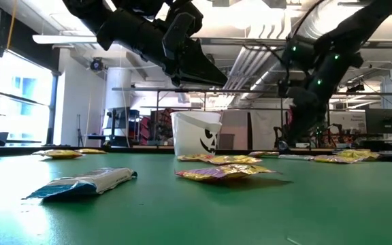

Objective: Sort candy by brand, put in halloween buckets
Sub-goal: Put the white candy into the black bucket

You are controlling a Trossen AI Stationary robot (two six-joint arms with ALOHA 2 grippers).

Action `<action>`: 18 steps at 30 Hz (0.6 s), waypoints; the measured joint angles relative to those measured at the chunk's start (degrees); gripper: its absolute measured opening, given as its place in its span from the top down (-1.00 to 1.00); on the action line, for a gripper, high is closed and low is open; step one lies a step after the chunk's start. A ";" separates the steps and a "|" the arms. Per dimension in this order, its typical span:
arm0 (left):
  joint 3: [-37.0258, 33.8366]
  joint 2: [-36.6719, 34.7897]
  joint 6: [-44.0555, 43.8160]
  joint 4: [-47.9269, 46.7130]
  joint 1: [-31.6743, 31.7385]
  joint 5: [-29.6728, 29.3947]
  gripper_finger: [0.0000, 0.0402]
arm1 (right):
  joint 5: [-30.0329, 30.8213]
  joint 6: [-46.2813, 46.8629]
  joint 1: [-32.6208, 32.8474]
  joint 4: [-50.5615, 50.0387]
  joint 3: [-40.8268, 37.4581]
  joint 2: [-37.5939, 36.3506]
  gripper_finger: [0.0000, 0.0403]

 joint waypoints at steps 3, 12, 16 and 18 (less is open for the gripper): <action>0.00 0.00 0.00 0.00 0.00 0.00 0.76 | 0.18 1.72 3.91 -0.15 0.01 -1.57 0.93; 0.00 0.00 0.00 0.00 0.00 0.00 0.76 | 11.08 6.04 12.62 -4.74 0.18 -4.30 0.86; 0.00 0.00 0.00 -0.03 0.00 0.00 0.76 | 16.17 7.78 12.77 -10.26 0.18 -3.46 0.62; 0.00 0.00 0.00 -0.03 0.00 0.00 0.76 | 19.30 8.94 12.17 -11.97 0.17 -2.95 0.45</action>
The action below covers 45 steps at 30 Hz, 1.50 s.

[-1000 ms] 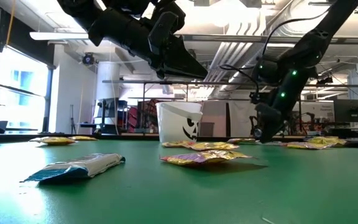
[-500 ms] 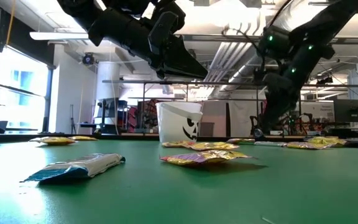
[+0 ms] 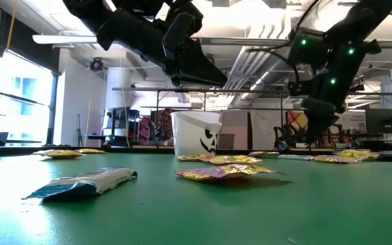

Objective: Sort candy by brand, put in halloween buckets
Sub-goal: Put the white candy into the black bucket

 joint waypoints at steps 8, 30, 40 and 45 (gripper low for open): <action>0.00 0.00 -0.04 -0.55 0.00 0.02 0.76 | -1.87 -1.71 -7.90 1.24 0.01 3.56 0.05; 0.00 0.00 -0.06 -1.73 0.00 0.02 0.76 | -11.58 -7.55 -14.32 5.98 0.18 10.41 0.90; 0.00 0.00 -0.04 -1.82 0.00 0.02 0.76 | -12.96 -7.56 -14.11 4.83 -0.10 7.44 1.00; 0.00 0.00 -0.04 -2.21 0.01 0.02 0.76 | -13.67 -7.31 -11.77 4.81 -0.10 6.54 1.00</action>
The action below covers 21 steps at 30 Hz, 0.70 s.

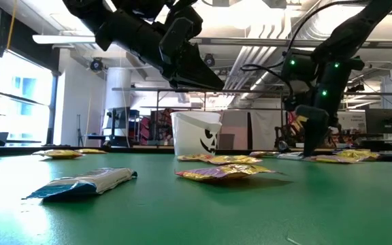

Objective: Sort candy by brand, put in halloween buckets
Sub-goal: Put the white candy into the black bucket

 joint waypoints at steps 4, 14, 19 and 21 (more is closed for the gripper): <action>0.00 0.00 0.02 -0.14 -0.01 0.00 0.76 | 1.69 1.26 3.32 0.25 0.00 -0.47 1.00; 0.00 0.00 0.01 -0.49 0.01 -0.02 0.76 | 6.85 8.89 15.77 -1.94 0.02 -8.09 1.00; 0.00 0.00 0.02 -0.44 0.00 -0.02 0.76 | 8.13 16.64 24.73 -9.64 0.56 -13.81 1.00; 0.00 0.00 0.02 -0.40 -0.01 -0.02 0.76 | 8.88 20.50 29.17 -14.17 2.21 -15.34 1.00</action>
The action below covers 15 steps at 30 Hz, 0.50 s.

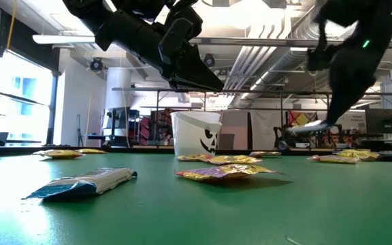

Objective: Sort candy by brand, put in halloween buckets
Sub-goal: Put the white candy into the black bucket

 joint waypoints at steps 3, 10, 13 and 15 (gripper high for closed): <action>0.00 0.00 0.00 0.00 0.00 0.00 0.76 | 1.52 5.63 7.23 -7.75 4.37 -0.89 1.00; 0.00 0.00 0.00 -0.05 -0.05 0.00 0.76 | 1.82 20.75 24.65 -24.24 17.20 -0.74 1.00; 0.00 0.00 0.00 -0.07 -0.05 0.00 0.76 | 2.03 27.73 31.98 -29.59 22.41 -0.74 1.00; 0.00 0.00 0.00 -0.07 -0.05 0.00 0.76 | 2.69 32.52 36.55 -32.93 25.32 -0.71 1.00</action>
